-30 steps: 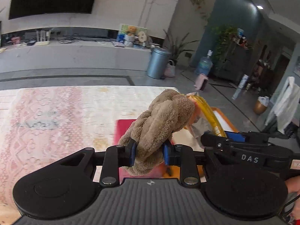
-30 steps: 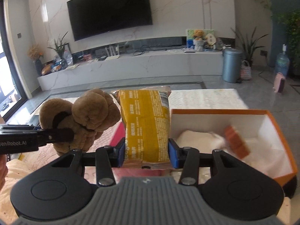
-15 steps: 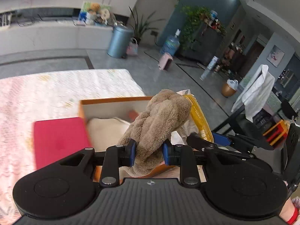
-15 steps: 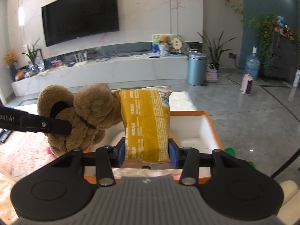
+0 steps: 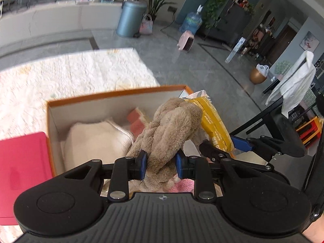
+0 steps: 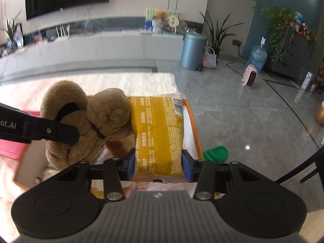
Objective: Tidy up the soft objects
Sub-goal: 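Carry the yellow packet and brown plush over the orange shoebox with both grippers, then lower both items into the shoebox and open both grippers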
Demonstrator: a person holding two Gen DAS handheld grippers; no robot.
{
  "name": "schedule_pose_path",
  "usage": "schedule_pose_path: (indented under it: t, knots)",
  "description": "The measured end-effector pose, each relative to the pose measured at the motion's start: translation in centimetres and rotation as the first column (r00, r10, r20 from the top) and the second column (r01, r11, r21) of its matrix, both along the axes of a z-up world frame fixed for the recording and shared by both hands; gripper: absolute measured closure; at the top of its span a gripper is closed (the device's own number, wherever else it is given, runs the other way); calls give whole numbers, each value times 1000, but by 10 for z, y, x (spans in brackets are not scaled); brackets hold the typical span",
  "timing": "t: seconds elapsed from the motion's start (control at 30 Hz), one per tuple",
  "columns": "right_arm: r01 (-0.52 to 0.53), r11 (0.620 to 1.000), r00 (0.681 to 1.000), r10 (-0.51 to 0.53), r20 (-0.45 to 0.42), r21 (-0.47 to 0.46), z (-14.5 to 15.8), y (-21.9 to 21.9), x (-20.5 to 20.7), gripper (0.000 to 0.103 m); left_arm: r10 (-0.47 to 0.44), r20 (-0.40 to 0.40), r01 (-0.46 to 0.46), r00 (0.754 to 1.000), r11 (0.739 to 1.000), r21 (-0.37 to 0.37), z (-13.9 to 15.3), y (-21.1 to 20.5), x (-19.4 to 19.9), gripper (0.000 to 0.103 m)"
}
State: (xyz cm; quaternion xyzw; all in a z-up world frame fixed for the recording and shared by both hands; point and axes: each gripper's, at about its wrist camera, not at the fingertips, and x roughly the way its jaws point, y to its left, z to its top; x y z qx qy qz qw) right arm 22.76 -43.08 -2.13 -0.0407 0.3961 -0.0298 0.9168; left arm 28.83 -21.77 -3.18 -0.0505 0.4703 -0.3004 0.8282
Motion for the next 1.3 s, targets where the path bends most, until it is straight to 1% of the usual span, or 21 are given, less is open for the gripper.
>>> schedule_pose_path:
  t: [0.2,0.3,0.43,0.53,0.63,0.77,0.8,0.83,0.87,0.9,0.93,0.97,1.0,1.07,1.13,1.3]
  knots:
    - [-23,999,997,20,-76,-36,-27,-8,18,58,-18,-41,19,999,999,41,-21,-12,11,72]
    - [-28,999,994,23,-102,-47,-37,-11,26,58,-22,-73,24,997,999,29,-29,-13,16,71]
    - [-34,998,990,26,-137,-57,-47,-9,35,57,-32,-96,35,995,999,29,-38,-14,19,71]
    - [-35,998,987,25,-159,-57,-52,-8,39,57,-31,-133,33,991,999,17,-47,-11,20,71]
    - [-37,997,984,25,-176,-63,-56,-5,41,57,-40,-137,43,990,999,14,-50,-8,16,70]
    - [-49,996,982,34,-188,-75,-56,-1,40,56,-55,-133,57,990,998,16,-44,-7,14,66]
    - [-55,995,982,40,-187,-80,-54,1,39,55,-49,-139,52,989,999,12,-42,-6,15,64]
    - [-64,994,982,47,-184,-88,-52,3,37,52,-46,-144,47,989,999,6,-40,-6,15,59]
    - [-75,991,983,55,-174,-108,-50,6,35,49,-43,-146,43,988,999,-2,-38,-4,14,51]
    - [-86,988,984,64,-164,-131,-47,9,35,43,-40,-144,39,989,999,-11,-36,-2,13,46]
    - [-96,984,986,72,-153,-151,-43,11,33,38,-37,-137,35,990,999,-19,-33,-1,12,38]
    - [-104,980,987,81,-143,-167,-39,14,31,37,-34,-124,31,992,999,-23,-29,1,10,35]
    - [-110,978,987,87,-137,-176,-34,15,29,36,-32,-109,29,994,999,-29,-24,2,9,34]
    - [-116,975,987,93,-128,-188,-26,17,26,34,-30,-84,26,996,999,-44,-14,7,5,27]
    - [-114,973,989,92,-117,-198,-19,19,22,30,-24,-62,21,998,998,-56,-4,13,1,24]
    - [-96,975,993,81,-80,-200,5,22,6,30,-9,7,10,1000,998,-69,25,25,-12,21]
